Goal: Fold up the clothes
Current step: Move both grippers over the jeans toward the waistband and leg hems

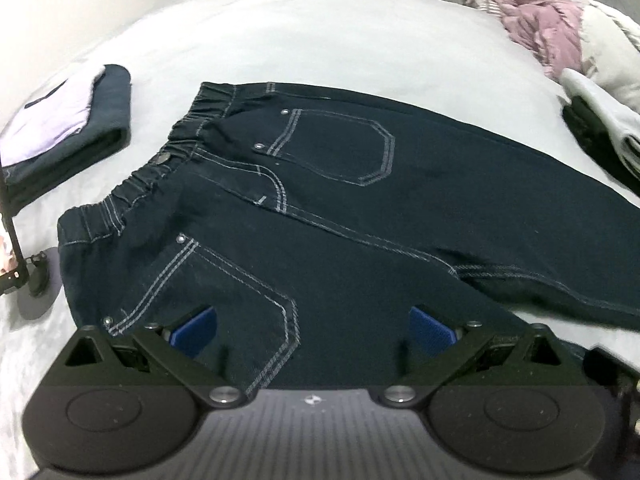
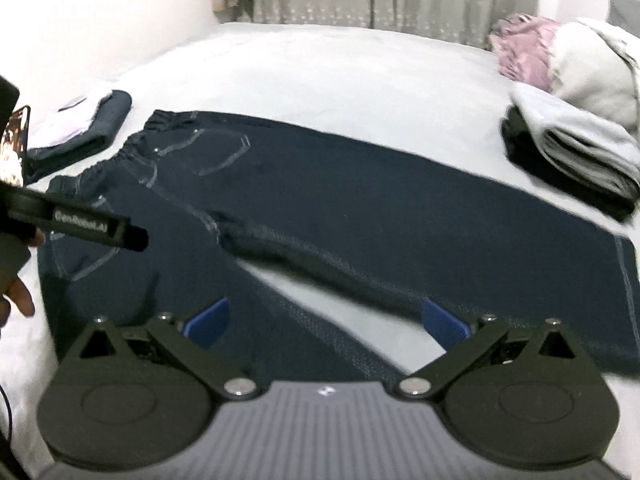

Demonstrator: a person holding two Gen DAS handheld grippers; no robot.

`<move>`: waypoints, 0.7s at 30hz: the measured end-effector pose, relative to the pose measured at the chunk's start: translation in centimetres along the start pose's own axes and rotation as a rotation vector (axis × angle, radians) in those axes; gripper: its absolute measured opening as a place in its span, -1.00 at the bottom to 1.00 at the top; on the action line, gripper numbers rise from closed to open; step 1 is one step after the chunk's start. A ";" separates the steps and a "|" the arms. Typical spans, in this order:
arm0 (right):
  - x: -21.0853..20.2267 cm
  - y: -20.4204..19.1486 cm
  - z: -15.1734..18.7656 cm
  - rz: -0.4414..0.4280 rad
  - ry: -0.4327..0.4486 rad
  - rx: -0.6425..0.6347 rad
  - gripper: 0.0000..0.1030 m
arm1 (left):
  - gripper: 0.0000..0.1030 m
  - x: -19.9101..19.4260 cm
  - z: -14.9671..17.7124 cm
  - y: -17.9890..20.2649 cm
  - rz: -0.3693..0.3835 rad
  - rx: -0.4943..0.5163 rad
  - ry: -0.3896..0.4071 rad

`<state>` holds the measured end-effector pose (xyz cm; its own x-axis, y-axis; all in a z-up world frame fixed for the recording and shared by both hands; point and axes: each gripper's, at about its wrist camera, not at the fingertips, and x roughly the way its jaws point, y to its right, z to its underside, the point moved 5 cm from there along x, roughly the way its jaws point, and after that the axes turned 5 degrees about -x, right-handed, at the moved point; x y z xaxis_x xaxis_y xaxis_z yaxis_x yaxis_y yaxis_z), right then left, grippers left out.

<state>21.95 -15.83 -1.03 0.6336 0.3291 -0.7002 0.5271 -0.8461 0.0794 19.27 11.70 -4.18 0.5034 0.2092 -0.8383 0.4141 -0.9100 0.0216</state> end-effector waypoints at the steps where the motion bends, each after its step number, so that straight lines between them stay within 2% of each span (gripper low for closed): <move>1: 0.6 -0.1 -0.8 0.003 0.006 -0.016 1.00 | 0.98 0.3 -0.2 0.0 0.000 -0.001 -0.002; 8: 4.4 0.0 -5.2 -0.022 0.071 -0.115 1.00 | 0.98 1.9 -0.7 -0.6 0.008 -0.023 -0.019; 10: 5.7 0.2 -6.6 -0.043 0.089 -0.130 1.00 | 0.98 1.9 -0.9 -0.9 -0.003 -0.027 0.012; 13: 7.6 0.3 -8.4 -0.062 0.115 -0.141 1.00 | 0.98 1.2 -1.7 -1.5 -0.029 -0.042 0.118; 16: 9.7 0.2 -10.1 -0.071 0.132 -0.169 1.00 | 0.98 1.1 -1.9 -2.5 -0.079 -0.063 0.180; 19: 12.1 -0.2 -11.5 -0.098 0.160 -0.205 1.00 | 0.98 1.5 -2.1 -3.3 -0.076 -0.089 0.178; 21: 13.9 -0.8 -12.5 -0.183 0.169 -0.234 0.99 | 0.98 1.9 -2.4 -3.8 -0.041 -0.123 0.157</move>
<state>37.45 -5.37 -1.98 0.5915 0.5479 -0.5916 0.7439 -0.6539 0.1380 20.44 16.42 -4.60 0.5926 0.3071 -0.7447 0.5211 -0.8511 0.0637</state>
